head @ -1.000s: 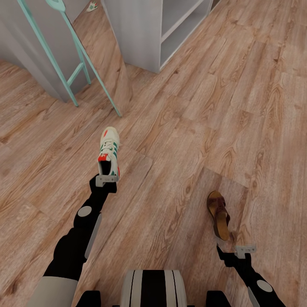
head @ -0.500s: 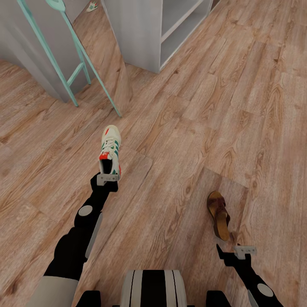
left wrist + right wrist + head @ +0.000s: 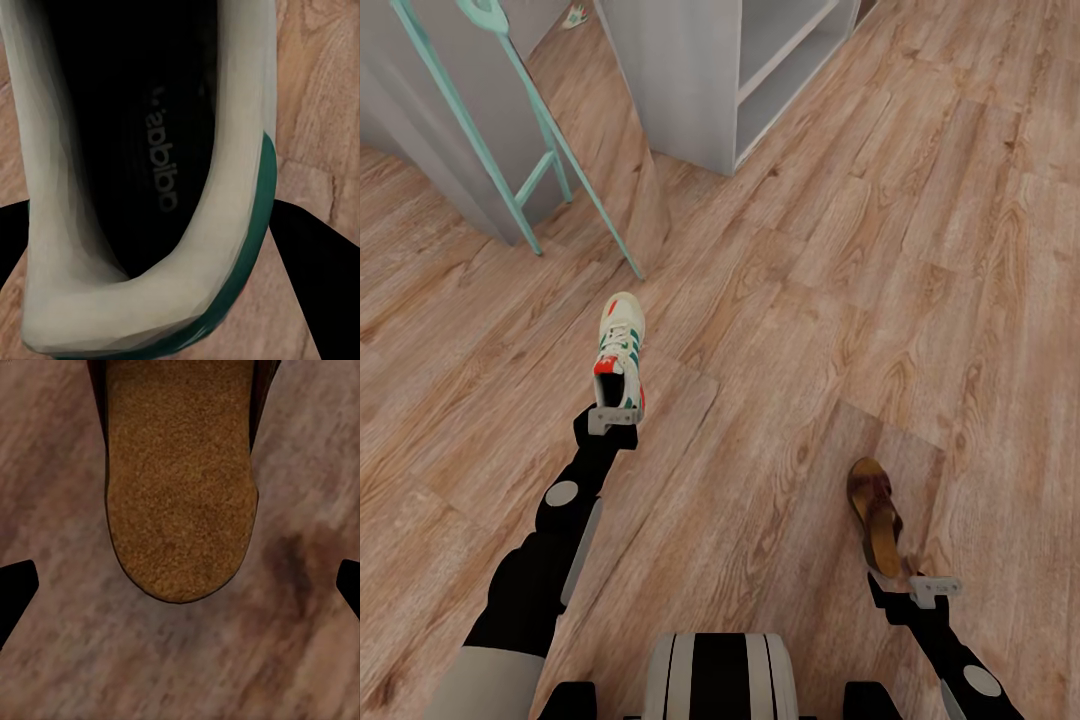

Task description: Pick up the two gym shoes and the two sandals from the corridor floor and place them onto the hallstand (shoe rack) in the corridor, making sure they are on the rack and not on the floor. Arrange them so the two gym shoes are next to each other and the two sandals are next to each other.

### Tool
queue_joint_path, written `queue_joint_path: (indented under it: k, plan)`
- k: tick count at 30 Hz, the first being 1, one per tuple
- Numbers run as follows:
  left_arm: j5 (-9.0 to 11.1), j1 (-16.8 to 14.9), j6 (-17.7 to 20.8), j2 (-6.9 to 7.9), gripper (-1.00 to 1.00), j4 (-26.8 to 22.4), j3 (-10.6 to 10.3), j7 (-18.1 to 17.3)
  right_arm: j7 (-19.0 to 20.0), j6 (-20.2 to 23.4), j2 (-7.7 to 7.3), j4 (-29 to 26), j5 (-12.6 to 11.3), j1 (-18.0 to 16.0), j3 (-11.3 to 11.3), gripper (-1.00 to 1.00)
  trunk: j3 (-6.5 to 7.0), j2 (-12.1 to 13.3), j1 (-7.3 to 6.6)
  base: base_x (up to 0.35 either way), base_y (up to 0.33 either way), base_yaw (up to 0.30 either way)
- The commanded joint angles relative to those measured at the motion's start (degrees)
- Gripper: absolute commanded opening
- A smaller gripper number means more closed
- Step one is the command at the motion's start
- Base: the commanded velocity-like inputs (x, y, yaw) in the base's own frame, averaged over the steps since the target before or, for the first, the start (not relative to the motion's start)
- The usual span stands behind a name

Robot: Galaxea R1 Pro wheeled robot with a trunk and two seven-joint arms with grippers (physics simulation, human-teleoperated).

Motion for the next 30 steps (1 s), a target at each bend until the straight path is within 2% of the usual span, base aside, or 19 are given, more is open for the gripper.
queue_joint_path:
  k: [1, 6, 30]
  plan:
    - [-0.59, -0.01, 0.32, -0.01, -1.00, -0.08, -0.06, 0.17, 0.47, -0.19, 0.03, 0.04, 0.25, -0.03, -0.34, 1.00, -0.03, -0.01, -0.01, 0.077, 0.000, 0.000]
    - [-0.59, 0.00, 0.32, -0.01, -1.00, -0.08, -0.06, 0.18, 0.47, -0.20, 0.02, 0.04, 0.25, -0.03, -0.34, 1.00, -0.03, -0.01, -0.01, 0.169, 0.000, 0.000]
    - [-0.68, 0.11, 0.32, 0.19, -1.00, -0.31, -0.04, 0.11, 0.47, -0.21, 0.02, 0.14, 0.24, -0.03, -0.42, 1.00, -0.03, -0.01, -0.01, 0.034, 0.000, 0.000]
